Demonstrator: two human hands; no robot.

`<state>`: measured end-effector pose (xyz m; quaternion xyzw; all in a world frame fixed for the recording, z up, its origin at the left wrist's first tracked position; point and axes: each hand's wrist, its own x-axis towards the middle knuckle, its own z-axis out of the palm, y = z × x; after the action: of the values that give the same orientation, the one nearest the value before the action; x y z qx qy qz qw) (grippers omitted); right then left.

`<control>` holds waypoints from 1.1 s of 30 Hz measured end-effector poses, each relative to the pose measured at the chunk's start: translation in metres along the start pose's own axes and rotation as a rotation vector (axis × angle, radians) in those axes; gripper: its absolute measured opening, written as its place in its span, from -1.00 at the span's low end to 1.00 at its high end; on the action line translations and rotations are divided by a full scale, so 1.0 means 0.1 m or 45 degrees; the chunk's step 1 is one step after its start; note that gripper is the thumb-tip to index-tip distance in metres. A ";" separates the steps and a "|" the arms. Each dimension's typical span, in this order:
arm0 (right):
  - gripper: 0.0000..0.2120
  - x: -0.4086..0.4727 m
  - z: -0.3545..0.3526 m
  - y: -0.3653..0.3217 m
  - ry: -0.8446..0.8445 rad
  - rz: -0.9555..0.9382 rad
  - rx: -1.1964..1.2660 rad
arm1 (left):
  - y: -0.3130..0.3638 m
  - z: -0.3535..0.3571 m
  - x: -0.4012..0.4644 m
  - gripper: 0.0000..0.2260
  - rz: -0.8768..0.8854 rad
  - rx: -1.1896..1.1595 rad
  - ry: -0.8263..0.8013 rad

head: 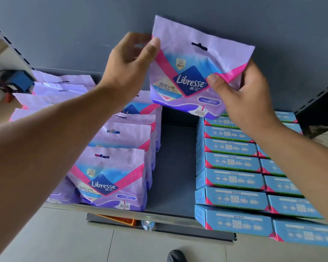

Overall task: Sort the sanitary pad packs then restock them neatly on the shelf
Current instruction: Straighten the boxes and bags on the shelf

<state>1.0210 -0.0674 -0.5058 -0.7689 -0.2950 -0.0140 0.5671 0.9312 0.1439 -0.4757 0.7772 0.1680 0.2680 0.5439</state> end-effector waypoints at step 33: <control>-0.58 -0.19 -0.08 0.24 0.152 -0.004 -0.082 | -0.34 0.23 0.25 -0.55 0.323 2.007 -1.374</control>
<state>1.0193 -0.0869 -0.5305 -0.7842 -0.2613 -0.0702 0.5585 0.9665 0.1524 -0.5079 0.9503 -0.0582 -0.2587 -0.1633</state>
